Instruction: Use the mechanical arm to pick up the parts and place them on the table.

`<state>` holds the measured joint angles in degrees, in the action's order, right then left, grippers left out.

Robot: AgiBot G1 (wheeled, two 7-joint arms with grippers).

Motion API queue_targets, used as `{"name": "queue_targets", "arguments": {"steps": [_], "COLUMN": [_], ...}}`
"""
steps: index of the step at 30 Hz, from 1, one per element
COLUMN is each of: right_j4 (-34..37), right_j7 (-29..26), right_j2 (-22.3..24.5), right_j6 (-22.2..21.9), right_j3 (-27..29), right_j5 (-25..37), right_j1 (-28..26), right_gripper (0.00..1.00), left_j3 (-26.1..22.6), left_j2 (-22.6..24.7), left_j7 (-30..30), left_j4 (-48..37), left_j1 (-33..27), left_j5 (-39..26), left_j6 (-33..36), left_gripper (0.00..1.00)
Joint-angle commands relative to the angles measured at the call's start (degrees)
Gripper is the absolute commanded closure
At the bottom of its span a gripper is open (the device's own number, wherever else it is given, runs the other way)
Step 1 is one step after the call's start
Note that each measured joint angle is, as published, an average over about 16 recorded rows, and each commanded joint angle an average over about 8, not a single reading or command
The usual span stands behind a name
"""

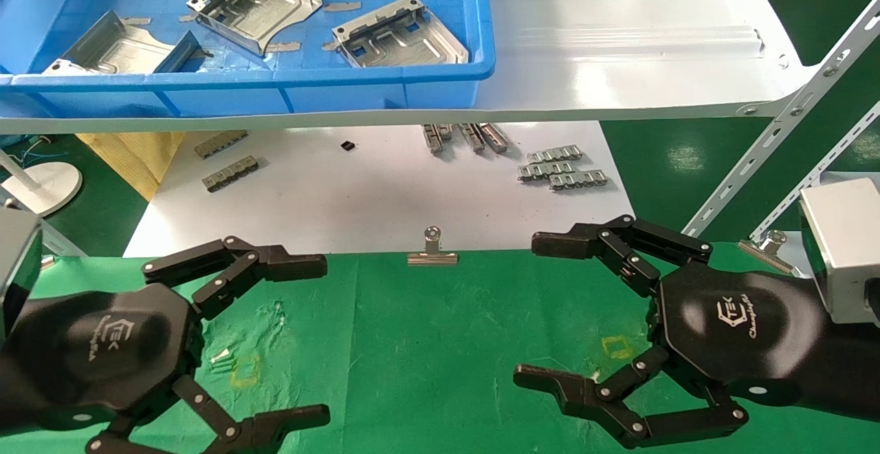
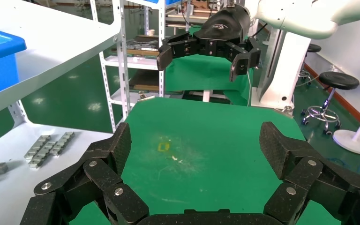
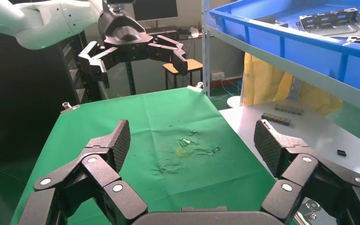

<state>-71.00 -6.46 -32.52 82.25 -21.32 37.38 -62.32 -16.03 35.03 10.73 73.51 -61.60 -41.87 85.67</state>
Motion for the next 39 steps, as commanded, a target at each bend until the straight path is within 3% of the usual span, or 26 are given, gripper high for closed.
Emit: {"name": "queue_targets", "arguments": {"steps": [1,39], "right_j4": [0.0,0.0], "right_j7": [0.0,0.0], "right_j2": [0.0,0.0], "right_j6": [0.0,0.0], "right_j3": [0.0,0.0], "right_j5": [0.0,0.0], "right_j1": [0.0,0.0], "right_gripper": [1.00,1.00], "left_j3": [0.0,0.3], "left_j2": [0.0,0.1], "left_j7": [0.0,-0.1], "left_j4": [0.0,0.2], "left_j1": [0.0,-0.8], "left_j5": [0.0,0.2], "left_j6": [0.0,0.0], "left_gripper": [0.00,0.00]}}
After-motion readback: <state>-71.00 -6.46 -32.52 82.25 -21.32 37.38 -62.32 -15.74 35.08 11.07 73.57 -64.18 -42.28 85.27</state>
